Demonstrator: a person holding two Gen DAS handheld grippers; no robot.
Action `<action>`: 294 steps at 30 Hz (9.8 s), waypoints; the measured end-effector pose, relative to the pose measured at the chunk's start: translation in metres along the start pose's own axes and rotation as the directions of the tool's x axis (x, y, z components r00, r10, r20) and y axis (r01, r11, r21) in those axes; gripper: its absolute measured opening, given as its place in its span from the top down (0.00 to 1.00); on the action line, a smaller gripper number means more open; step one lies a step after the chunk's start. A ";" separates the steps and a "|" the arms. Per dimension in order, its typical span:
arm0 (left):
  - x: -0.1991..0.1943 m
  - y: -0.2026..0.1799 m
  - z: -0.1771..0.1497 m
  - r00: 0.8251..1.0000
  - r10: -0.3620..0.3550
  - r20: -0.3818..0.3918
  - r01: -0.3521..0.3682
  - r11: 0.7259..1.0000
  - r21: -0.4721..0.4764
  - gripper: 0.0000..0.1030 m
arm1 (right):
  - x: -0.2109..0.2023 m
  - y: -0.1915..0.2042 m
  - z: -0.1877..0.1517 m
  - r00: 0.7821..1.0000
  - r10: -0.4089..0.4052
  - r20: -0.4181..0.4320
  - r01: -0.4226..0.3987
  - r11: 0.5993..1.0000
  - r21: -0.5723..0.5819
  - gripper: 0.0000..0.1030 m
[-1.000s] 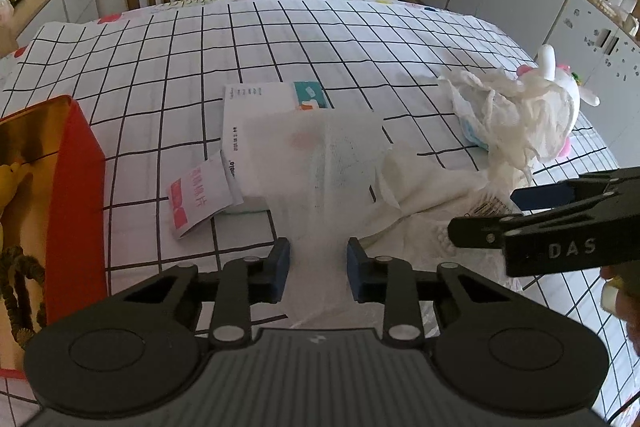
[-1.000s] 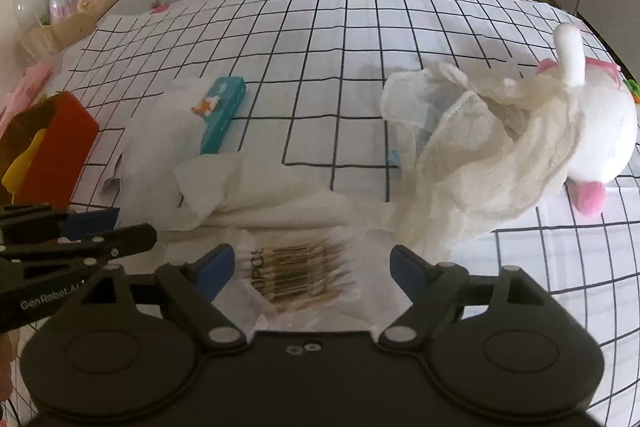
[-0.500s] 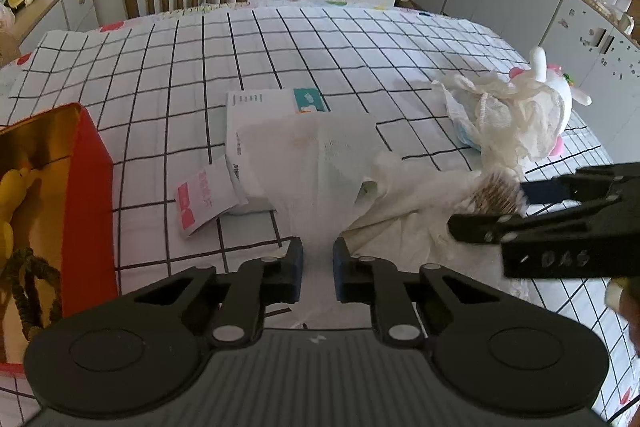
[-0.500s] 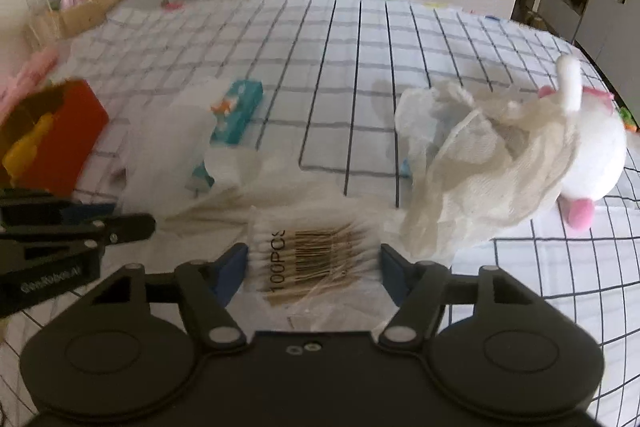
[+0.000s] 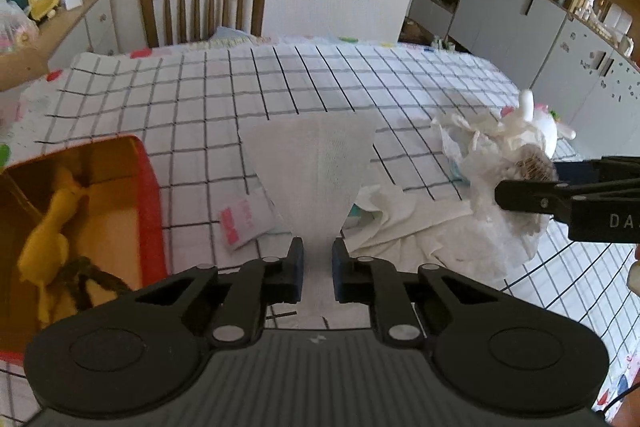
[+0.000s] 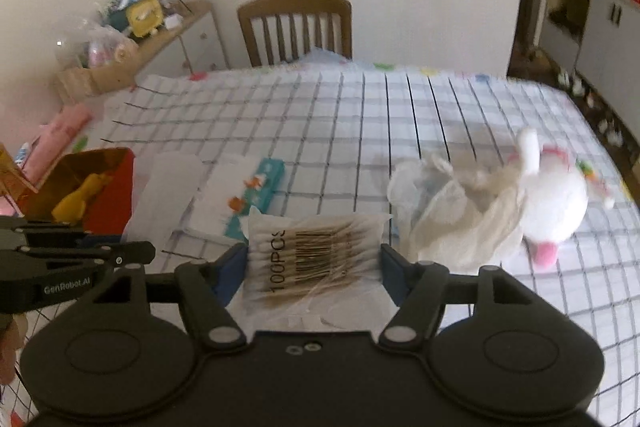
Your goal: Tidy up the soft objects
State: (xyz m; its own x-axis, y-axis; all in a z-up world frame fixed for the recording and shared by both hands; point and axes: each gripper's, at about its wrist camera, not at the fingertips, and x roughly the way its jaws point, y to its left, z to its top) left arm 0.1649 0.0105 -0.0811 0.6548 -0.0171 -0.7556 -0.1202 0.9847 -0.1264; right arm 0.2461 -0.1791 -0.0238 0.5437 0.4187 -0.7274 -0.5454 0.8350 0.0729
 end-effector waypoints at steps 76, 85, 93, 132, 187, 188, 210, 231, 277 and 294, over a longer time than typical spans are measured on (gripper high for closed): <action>-0.005 0.197 -0.008 0.974 0.153 -0.164 -0.187 0.958 -0.216 0.86 | 0.121 0.269 0.015 0.941 0.225 -0.252 -0.335 0.707 -0.622 0.33; -0.012 0.196 -0.008 0.978 0.151 -0.143 -0.182 0.956 -0.230 0.67 | 0.110 0.263 0.018 0.942 0.258 -0.214 -0.335 0.716 -0.613 0.23; -0.027 0.194 -0.011 0.980 0.164 -0.112 -0.186 0.954 -0.237 0.36 | 0.094 0.254 0.022 0.943 0.272 -0.190 -0.331 0.731 -0.596 0.21; -0.115 0.080 0.002 0.989 0.034 0.146 -0.030 0.999 -0.033 0.11 | -0.072 0.088 -0.001 0.965 0.226 0.135 -0.189 0.951 -0.246 0.00; 0.041 -0.070 -0.084 0.993 -0.054 -0.102 0.073 0.979 0.189 0.00 | 0.109 0.012 -0.021 0.978 0.118 -0.171 -0.165 0.943 -0.288 0.00; 0.042 -0.071 -0.085 0.994 -0.044 -0.101 0.064 0.978 0.197 0.01 | 0.112 0.012 -0.022 0.978 0.114 -0.177 -0.162 0.943 -0.290 0.00; 0.039 -0.068 -0.083 0.997 -0.023 -0.070 0.039 0.970 0.239 0.75 | 0.103 0.028 -0.033 0.984 0.089 -0.152 -0.133 0.942 -0.309 0.57; -0.008 -0.018 -0.063 0.998 -0.056 0.030 0.053 0.995 0.079 0.87 | 0.012 0.016 -0.011 0.989 0.131 0.066 -0.121 0.983 -0.141 0.99; 0.070 -0.014 -0.045 0.989 -0.100 -0.106 0.120 0.970 0.209 0.16 | -0.034 -0.032 -0.087 0.994 0.088 -0.067 -0.090 0.996 -0.019 0.98; 0.063 -0.053 -0.060 0.991 -0.104 -0.083 0.127 0.924 0.361 0.66 | -0.005 -0.035 -0.105 0.979 0.126 -0.161 -0.127 0.992 0.006 0.67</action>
State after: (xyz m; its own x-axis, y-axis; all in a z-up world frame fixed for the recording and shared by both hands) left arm 0.1682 -0.0535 -0.1608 0.5995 -0.1333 -0.7892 0.2413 0.9703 0.0193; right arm 0.1951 -0.2482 -0.0944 0.3603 0.4577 -0.8129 -0.6061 0.7772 0.1690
